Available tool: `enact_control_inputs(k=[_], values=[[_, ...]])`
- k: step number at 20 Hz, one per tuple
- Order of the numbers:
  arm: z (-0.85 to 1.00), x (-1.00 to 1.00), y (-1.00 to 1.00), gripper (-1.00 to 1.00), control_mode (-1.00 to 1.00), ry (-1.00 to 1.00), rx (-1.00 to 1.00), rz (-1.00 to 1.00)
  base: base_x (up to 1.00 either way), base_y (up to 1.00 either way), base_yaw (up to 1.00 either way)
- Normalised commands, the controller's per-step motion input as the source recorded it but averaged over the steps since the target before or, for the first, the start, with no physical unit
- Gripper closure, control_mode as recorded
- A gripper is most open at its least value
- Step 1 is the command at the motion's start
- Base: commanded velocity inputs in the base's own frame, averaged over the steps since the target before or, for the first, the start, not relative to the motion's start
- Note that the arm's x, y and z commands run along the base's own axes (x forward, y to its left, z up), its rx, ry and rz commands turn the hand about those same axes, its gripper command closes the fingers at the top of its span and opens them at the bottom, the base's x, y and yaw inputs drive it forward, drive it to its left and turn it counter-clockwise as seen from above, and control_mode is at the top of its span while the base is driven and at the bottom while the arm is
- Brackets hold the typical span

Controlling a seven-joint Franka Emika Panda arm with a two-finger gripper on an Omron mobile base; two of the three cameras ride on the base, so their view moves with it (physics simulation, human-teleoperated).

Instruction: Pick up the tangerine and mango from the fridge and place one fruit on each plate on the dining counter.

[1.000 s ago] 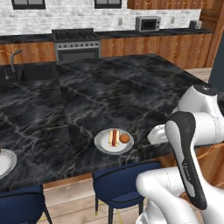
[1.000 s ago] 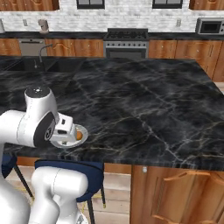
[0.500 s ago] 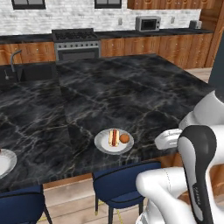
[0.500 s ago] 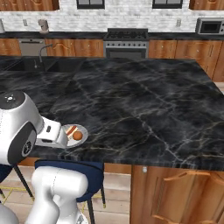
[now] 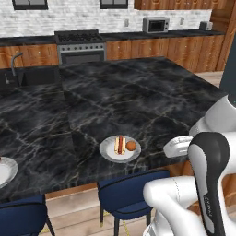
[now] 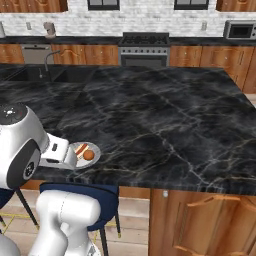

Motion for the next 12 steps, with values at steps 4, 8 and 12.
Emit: enact_control_inputs(k=[4, 8, 12], values=[[0.0, 0.0, 0.0, -1.0, 1.0, 0.0, 0.0, 0.0, -0.31, -0.44, -0.03], [0.0, 0.0, 0.0, -1.0, 1.0, 0.0, 0.0, 0.0, -0.36, -1.0, -0.05], [0.0, 0.0, 0.0, -1.0, 1.0, 0.0, 0.0, 0.0, -0.02, -1.0, -0.02]])
